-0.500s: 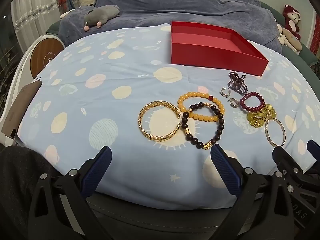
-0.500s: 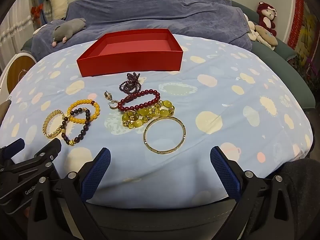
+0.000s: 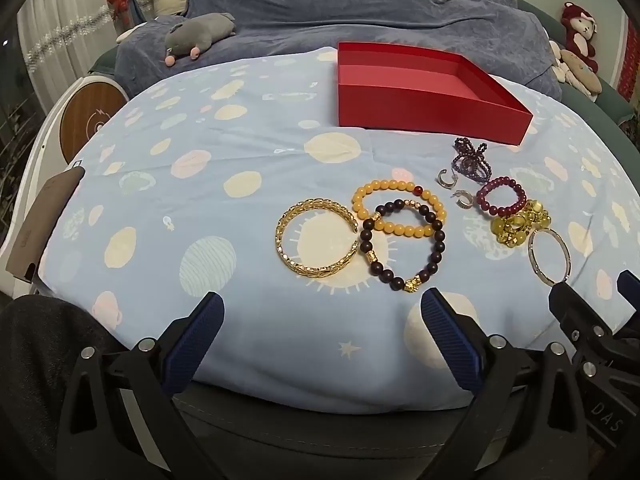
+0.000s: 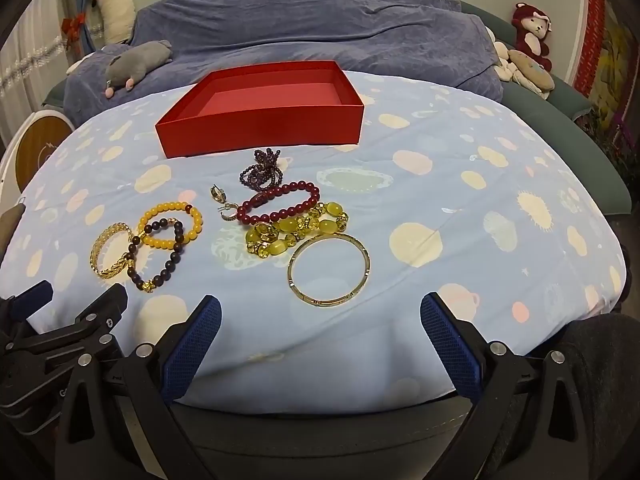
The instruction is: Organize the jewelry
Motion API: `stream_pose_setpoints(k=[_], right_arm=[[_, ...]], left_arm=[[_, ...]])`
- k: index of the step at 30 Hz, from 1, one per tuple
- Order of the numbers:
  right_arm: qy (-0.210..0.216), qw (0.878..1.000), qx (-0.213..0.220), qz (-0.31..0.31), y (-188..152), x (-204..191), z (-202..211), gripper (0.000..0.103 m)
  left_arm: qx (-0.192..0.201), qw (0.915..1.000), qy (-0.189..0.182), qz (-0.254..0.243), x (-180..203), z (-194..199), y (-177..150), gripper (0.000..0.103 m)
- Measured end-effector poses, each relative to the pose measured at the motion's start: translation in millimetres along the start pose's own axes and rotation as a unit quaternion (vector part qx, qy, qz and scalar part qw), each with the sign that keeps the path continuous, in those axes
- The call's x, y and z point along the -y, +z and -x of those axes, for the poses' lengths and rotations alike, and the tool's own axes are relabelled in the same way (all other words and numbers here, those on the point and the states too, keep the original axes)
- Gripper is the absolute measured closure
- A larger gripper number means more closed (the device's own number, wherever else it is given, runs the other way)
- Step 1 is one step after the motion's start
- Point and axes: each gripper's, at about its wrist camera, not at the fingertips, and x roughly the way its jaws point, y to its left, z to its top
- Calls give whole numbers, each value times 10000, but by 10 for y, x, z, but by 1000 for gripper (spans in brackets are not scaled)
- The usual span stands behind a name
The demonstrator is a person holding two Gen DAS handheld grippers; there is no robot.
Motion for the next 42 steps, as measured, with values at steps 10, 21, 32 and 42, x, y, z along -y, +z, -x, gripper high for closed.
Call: stream_pose_setpoints(k=[10,21,32,42], right_arm=[[36,10000,59,57,-36,0,55,7],[29,10000,60,56,-34,-5,58,7],[29,10000,61,56,-36,-6,62,7],[35,10000,71,51,-36,-4,66,7]], left_arm=[[34,10000,-17,48,-12,18,11,9],[67,10000,-6,38,-6,28,8,9],[69,10000,-1,33,-2,32,10,9],[76,10000,-6,33,-3,31,11,9]])
